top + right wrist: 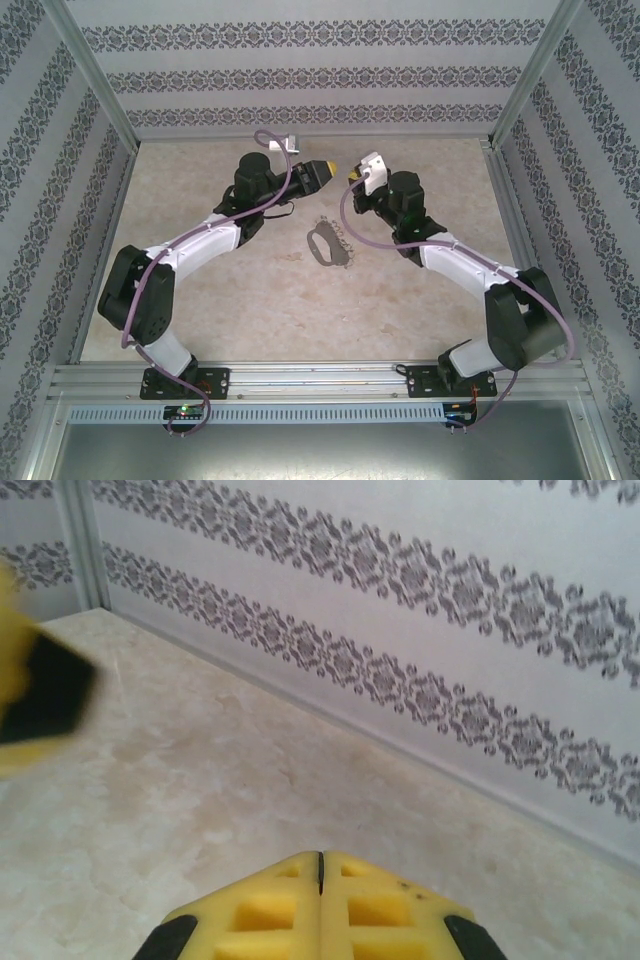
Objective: Put the keys on the keyring
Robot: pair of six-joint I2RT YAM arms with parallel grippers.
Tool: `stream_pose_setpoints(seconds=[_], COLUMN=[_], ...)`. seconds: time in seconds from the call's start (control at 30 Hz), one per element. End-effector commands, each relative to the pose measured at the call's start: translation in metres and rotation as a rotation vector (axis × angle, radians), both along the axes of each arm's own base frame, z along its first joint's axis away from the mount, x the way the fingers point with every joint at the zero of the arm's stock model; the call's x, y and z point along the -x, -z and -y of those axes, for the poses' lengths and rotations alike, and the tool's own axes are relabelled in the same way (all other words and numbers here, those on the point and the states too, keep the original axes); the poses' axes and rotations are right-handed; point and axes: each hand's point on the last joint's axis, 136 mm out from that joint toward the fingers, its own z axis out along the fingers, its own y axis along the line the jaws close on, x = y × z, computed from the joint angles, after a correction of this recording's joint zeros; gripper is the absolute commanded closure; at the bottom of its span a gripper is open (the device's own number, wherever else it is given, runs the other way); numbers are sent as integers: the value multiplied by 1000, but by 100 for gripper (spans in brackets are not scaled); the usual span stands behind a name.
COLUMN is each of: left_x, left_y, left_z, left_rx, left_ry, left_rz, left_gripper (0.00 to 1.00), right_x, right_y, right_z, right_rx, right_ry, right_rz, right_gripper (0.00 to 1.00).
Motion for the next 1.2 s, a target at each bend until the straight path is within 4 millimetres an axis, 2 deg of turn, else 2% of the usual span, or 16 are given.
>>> stream_pose_setpoints(seconds=[0.0, 0.03, 0.13, 0.2, 0.23, 0.47, 0.63, 0.73, 0.9, 1.17], left_x=[1, 1, -1, 0, 0, 4, 14, 29, 54, 76], left_y=[-13, -9, 14, 28, 35, 75, 105, 123, 158, 196], left_z=[-17, -20, -31, -39, -42, -47, -43, -32, -12, 16], left_rx=[-15, -31, -100, -154, -179, -315, -407, -502, -758, -984], left_ry=[-53, -64, -105, -134, -151, -141, -90, -24, 81, 276], left_rz=[96, 100, 88, 105, 106, 126, 133, 152, 224, 330], left_gripper=[65, 64, 61, 59, 58, 53, 53, 53, 49, 45], right_x=[-6, -5, 3, 11, 15, 33, 42, 46, 53, 61], right_y=[18, 25, 40, 49, 55, 87, 104, 109, 121, 134], right_z=[5, 7, 11, 13, 14, 29, 38, 48, 70, 100], right_rx=[-110, -119, -160, -198, -217, -302, -313, -319, -353, -393], right_ry=[34, 51, 80, 90, 104, 202, 251, 289, 348, 426], right_rz=[-155, -184, -271, -326, -347, -476, -541, -561, -593, -637], right_gripper=[100, 100, 87, 72, 68, 54, 51, 49, 48, 43])
